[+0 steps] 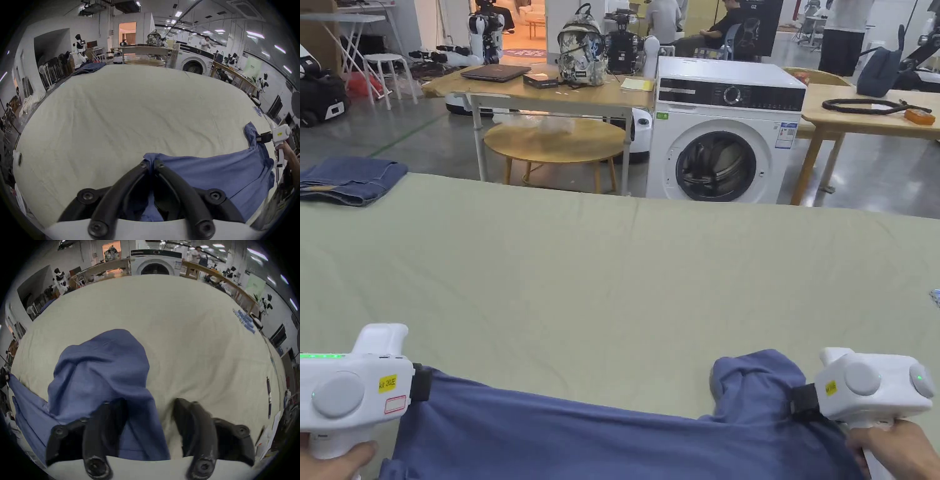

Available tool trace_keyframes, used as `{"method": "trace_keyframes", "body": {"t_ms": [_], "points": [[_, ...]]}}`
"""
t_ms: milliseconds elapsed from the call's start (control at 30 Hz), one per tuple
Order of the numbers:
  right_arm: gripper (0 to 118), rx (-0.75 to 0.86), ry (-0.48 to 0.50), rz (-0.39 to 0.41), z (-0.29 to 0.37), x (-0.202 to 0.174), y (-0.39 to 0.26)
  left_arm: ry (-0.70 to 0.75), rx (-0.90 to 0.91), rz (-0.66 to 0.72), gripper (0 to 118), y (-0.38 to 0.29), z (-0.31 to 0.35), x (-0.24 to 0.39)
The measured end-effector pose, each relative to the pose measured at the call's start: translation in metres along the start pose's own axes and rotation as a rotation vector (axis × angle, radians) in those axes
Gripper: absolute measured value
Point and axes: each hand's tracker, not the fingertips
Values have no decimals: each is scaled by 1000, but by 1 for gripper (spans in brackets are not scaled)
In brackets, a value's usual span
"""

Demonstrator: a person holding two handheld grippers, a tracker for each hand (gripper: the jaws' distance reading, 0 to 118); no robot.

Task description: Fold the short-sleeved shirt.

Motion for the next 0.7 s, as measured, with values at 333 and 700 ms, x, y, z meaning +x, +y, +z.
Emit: {"method": "trace_keyframes", "body": {"t_ms": [333, 700], "points": [[0, 112, 40, -67, 49, 0, -19, -16, 9, 25, 0, -4, 4, -10], [0, 313, 52, -72, 172, 10, -82, -62, 97, 53, 0, -16, 60, -34]]}}
